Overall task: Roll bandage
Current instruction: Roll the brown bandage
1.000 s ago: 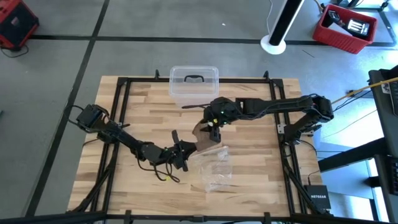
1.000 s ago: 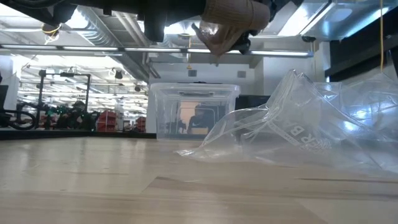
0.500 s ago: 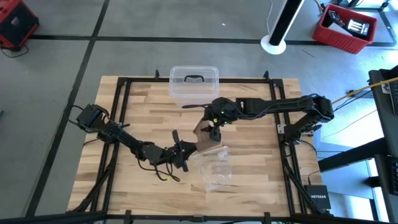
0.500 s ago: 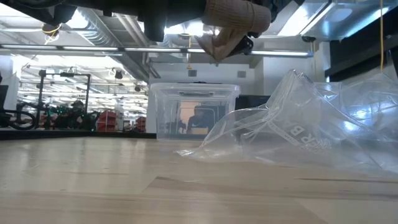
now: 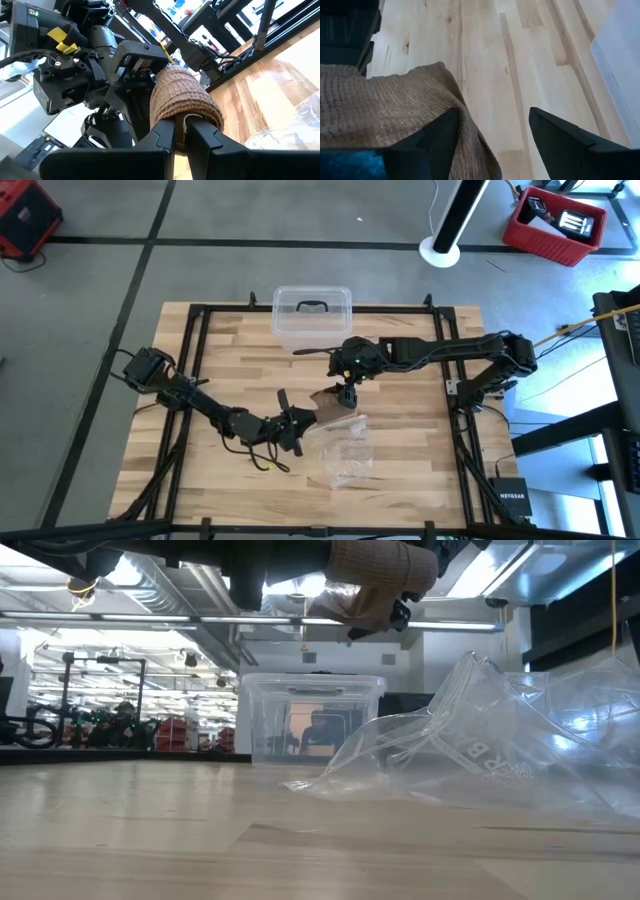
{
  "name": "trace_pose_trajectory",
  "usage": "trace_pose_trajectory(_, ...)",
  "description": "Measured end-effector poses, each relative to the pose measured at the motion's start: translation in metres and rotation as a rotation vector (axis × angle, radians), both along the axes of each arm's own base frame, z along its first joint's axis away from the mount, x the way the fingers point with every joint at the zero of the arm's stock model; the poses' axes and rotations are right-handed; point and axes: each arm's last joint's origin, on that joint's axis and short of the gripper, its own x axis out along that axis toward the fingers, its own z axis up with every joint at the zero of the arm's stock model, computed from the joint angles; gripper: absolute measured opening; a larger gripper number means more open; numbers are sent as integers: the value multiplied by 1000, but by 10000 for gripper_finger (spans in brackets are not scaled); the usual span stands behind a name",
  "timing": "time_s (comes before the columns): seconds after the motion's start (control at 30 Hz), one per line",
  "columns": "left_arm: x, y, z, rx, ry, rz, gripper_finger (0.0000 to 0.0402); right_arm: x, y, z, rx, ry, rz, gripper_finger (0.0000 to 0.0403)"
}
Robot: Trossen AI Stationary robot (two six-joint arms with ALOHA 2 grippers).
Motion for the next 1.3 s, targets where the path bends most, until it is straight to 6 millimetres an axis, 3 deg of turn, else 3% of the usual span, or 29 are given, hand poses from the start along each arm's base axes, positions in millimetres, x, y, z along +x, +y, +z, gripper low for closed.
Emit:
trace_pose_trajectory(0.5,0,0,-3,0,28,6,19,-1,0,-1,11,10,-27,247)
trace_pose_trajectory(0.63,1,1,-7,7,63,11,19,-1,0,12,16,17,-20,246)
trace_pose_trajectory(0.83,3,8,-14,-75,92,35,19,-5,0,29,9,38,-15,246)
trace_pose_trajectory(1.1,4,9,-14,-135,76,24,19,-3,-3,26,-86,60,-76,246)
trace_pose_trajectory(1.3,3,9,-18,-258,65,27,19,-8,0,30,-67,88,50,251)
